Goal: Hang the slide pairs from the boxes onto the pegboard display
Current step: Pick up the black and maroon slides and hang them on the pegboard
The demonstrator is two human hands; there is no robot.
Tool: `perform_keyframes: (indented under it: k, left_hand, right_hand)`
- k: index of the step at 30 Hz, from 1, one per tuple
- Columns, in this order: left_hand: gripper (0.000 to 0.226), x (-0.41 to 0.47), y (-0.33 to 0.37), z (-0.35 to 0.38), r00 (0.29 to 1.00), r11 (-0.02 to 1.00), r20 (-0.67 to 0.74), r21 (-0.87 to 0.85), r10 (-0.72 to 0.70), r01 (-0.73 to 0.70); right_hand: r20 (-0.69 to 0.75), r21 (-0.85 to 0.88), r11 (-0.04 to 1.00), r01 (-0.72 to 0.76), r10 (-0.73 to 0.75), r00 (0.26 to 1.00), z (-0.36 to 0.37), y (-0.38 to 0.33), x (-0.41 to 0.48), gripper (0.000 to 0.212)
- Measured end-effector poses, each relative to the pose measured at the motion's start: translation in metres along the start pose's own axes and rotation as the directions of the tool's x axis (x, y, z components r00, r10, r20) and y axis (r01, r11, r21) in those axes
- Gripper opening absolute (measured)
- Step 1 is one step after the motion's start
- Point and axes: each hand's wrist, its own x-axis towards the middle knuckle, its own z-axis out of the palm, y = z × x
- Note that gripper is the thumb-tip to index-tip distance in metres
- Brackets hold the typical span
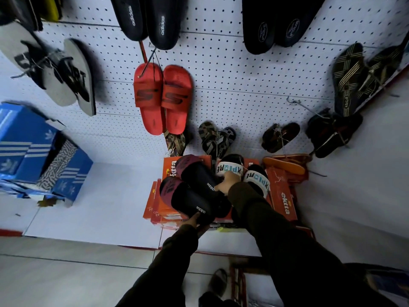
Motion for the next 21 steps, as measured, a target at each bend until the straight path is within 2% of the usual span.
perform_keyframes:
  k: [2,5,8,11,16,21]
  left_hand:
    - [0.042,-0.012,0.003,-0.014,1.000,1.000,0.001,-0.002,0.028,-0.028]
    - [0.048,-0.017,0.013,-0.038,0.996,0.996,-0.003,0.024,0.088,-0.088]
    - [0.050,-0.028,0.031,-0.051,0.982,0.982,-0.002,0.038,0.187,-0.187]
    - [0.052,-0.046,0.057,-0.060,0.953,0.952,0.023,0.033,0.303,-0.304]
    - [0.050,-0.080,0.103,-0.067,0.858,0.861,0.082,0.001,0.506,-0.508]
    - [0.045,-0.111,0.154,-0.065,0.699,0.709,0.153,-0.016,0.699,-0.706]
  right_hand:
    - [0.115,0.060,0.993,-0.103,0.095,0.989,0.004,-0.001,-0.005,0.061]
    - [0.237,0.314,0.918,-0.241,0.170,0.957,0.009,-0.001,-0.015,0.053]
    - [0.298,0.485,0.830,-0.274,0.138,0.945,0.010,-0.004,-0.029,0.050]
    - [0.297,0.584,0.778,-0.230,0.058,0.953,0.008,-0.018,-0.046,0.053]
    - [0.132,0.725,0.688,-0.017,-0.114,0.985,-0.006,-0.061,-0.078,0.047]
    - [-0.133,0.748,0.619,0.239,-0.213,0.968,-0.025,-0.105,-0.103,0.050]
